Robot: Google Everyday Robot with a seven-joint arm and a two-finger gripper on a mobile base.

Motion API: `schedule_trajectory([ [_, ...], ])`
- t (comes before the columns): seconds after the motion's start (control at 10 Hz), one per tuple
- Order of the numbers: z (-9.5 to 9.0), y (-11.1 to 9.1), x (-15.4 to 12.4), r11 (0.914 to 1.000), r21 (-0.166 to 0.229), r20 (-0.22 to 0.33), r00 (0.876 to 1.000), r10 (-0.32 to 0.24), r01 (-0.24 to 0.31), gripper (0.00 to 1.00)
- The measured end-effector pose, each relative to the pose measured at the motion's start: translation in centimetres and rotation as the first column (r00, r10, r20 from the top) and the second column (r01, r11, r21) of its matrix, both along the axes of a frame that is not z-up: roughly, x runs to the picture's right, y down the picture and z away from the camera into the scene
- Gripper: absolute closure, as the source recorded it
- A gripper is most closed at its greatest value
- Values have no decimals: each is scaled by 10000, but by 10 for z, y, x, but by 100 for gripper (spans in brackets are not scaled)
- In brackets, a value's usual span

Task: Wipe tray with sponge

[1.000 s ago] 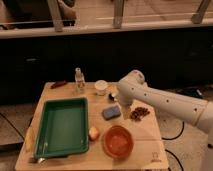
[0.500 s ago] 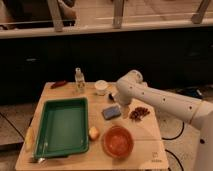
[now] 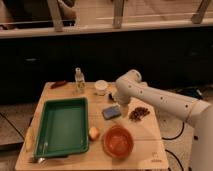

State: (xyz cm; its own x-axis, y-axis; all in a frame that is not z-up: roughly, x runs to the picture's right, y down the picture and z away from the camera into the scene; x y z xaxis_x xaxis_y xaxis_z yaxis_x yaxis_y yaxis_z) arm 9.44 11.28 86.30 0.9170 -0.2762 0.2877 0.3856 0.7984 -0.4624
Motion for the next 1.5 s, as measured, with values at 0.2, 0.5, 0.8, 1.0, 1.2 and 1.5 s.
schedule_trajectory([
  [0.2,5,0,-1,10000,-31,67,10000,-49,49,23],
  [0.5,12,1,-2,9999,-66,172,9998,-127,128,26],
  [0.8,19,3,-3,9998,-95,262,9995,-173,176,31],
  [1.0,23,4,-3,9997,-102,316,9993,-212,215,31],
  [1.2,26,6,-4,9997,-120,348,9991,-229,233,31],
  [1.5,29,8,-5,9997,-162,384,9991,-202,209,37],
])
